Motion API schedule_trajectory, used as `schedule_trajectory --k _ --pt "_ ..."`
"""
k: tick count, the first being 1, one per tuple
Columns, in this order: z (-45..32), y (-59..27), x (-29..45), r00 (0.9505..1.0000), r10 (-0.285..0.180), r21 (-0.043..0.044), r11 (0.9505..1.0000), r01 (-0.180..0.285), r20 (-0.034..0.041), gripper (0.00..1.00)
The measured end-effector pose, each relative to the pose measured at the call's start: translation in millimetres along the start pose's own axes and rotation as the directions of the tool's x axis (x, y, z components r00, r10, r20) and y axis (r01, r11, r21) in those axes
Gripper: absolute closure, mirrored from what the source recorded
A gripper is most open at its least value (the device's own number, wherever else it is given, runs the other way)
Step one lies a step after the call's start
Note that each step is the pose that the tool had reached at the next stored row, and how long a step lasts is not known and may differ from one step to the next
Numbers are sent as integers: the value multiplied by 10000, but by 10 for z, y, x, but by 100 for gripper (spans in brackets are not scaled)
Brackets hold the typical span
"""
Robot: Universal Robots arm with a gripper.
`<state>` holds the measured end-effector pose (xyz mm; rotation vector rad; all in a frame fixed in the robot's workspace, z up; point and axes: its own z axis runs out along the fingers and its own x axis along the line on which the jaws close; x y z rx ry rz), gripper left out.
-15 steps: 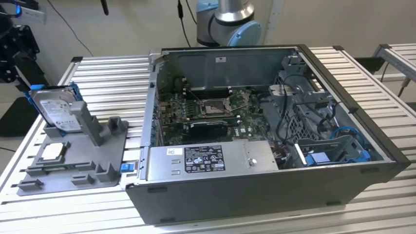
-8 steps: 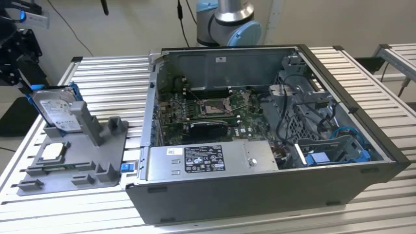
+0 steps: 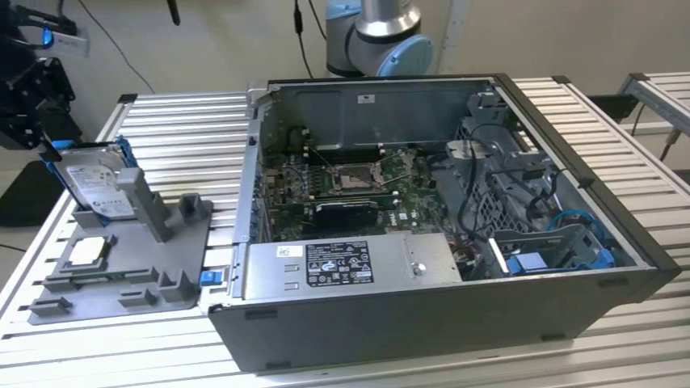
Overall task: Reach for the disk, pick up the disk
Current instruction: 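Pick up the disk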
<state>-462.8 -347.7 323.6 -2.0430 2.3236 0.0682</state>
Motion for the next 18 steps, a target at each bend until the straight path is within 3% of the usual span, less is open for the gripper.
schedule_trajectory --k 18 --pt "250 -20 13 9976 -689 -36 9976 689 1 0"
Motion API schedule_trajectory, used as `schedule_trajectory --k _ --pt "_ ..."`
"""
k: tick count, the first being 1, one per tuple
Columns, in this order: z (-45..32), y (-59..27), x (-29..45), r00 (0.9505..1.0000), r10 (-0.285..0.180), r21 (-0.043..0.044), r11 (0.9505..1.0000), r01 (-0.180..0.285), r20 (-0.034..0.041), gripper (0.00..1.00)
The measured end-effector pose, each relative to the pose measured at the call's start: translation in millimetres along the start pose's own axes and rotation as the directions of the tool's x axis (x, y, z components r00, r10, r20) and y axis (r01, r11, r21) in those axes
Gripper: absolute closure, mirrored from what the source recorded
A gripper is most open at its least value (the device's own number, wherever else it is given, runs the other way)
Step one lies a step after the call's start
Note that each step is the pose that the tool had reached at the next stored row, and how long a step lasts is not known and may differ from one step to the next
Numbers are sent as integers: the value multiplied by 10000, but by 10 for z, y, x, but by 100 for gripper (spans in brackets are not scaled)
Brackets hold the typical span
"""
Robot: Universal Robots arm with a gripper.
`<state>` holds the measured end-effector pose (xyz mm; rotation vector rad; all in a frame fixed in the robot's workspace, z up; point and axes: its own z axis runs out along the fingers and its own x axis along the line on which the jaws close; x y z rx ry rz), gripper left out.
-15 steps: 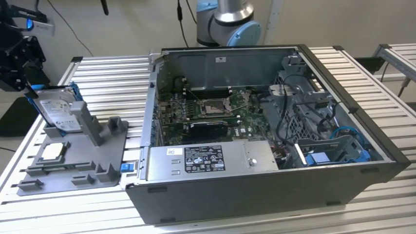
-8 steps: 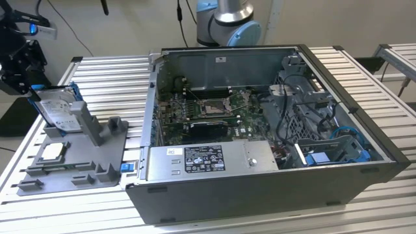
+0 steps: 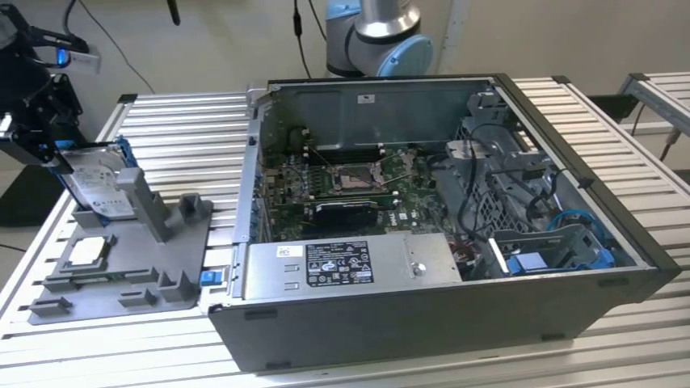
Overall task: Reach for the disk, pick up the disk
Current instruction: 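Pick up the disk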
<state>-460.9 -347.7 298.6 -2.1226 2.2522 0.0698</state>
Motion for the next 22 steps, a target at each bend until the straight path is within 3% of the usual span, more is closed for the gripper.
schedule_trajectory --k 7,22 --pt "121 0 8 9999 -105 16 9999 105 1 0" --pt "287 0 18 9997 -240 71 9997 240 8 0"
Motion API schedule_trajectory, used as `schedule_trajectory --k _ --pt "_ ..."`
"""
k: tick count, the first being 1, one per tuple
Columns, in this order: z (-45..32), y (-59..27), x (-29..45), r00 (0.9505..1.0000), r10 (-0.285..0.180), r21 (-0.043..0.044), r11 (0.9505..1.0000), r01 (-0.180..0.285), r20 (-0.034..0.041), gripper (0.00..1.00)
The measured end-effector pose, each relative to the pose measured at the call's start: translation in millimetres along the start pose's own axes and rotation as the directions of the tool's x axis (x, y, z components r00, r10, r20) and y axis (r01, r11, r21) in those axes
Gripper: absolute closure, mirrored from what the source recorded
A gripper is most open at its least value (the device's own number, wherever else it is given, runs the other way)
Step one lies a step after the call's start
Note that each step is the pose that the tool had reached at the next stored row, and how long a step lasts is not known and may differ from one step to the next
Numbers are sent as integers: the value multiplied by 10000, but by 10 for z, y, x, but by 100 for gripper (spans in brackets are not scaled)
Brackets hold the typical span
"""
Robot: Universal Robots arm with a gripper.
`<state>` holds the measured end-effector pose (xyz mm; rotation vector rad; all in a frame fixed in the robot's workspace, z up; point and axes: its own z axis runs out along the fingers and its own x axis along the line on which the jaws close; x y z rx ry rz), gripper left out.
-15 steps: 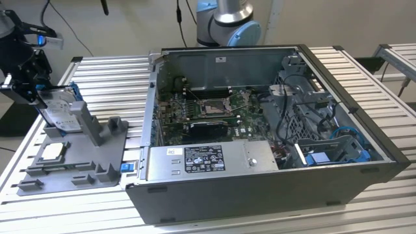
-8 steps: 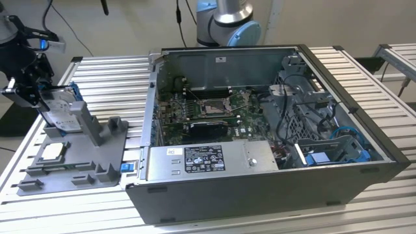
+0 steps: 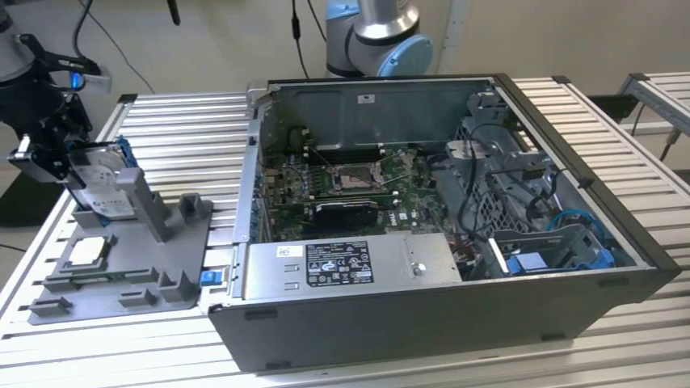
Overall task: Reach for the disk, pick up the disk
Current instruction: 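Pick up the disk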
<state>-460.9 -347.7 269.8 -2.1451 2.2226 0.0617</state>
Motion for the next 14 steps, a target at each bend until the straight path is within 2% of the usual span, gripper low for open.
schedule_trajectory --k 14 --pt "78 0 5 10000 -12 -2 10000 12 3 0"
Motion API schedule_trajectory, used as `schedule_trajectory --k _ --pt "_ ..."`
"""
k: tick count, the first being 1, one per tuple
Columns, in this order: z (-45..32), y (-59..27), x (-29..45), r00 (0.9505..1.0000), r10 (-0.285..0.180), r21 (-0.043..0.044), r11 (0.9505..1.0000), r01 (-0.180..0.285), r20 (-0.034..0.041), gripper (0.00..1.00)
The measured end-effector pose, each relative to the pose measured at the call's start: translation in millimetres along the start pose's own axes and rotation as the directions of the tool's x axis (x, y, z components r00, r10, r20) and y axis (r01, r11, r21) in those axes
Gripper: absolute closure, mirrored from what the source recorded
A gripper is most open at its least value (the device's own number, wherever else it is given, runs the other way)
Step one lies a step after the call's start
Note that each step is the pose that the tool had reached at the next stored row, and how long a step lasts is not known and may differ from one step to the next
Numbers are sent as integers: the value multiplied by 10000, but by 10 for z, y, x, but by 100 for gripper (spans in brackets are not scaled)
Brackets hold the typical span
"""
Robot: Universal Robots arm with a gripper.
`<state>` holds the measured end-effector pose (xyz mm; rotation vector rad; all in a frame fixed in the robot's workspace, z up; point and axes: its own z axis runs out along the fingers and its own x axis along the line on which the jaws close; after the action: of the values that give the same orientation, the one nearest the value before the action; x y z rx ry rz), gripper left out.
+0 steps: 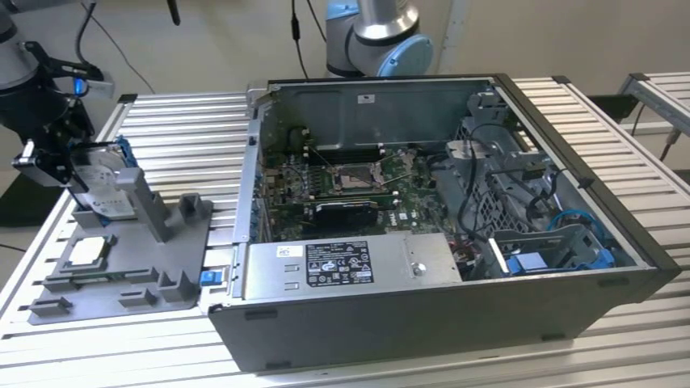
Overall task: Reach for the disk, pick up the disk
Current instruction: 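Pick up the disk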
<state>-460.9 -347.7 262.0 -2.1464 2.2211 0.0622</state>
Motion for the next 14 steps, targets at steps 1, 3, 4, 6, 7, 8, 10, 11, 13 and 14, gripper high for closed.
schedule_trajectory --k 1,3,4,6,7,8,10,11,13,14 --pt "4 0 0 10000 1 0 10000 -1 0 0" --pt "12 0 0 10000 1 1 10000 -1 1 0" --pt "15 1 1 10000 1 0 10000 -1 0 0" --pt "21 1 1 10000 1 -2 10000 -1 -1 0" --pt "23 1 1 10000 0 -2 10000 0 -1 0" --pt "23 0 2 10000 -1 -2 10000 1 -1 0" --pt "25 0 2 10000 -2 0 10000 2 0 0" --pt "25 0 2 10000 -2 1 10000 2 0 0" --pt "25 0 2 10000 -2 1 10000 2 1 0" --pt "25 0 2 10000 -4 1 10000 4 0 0"
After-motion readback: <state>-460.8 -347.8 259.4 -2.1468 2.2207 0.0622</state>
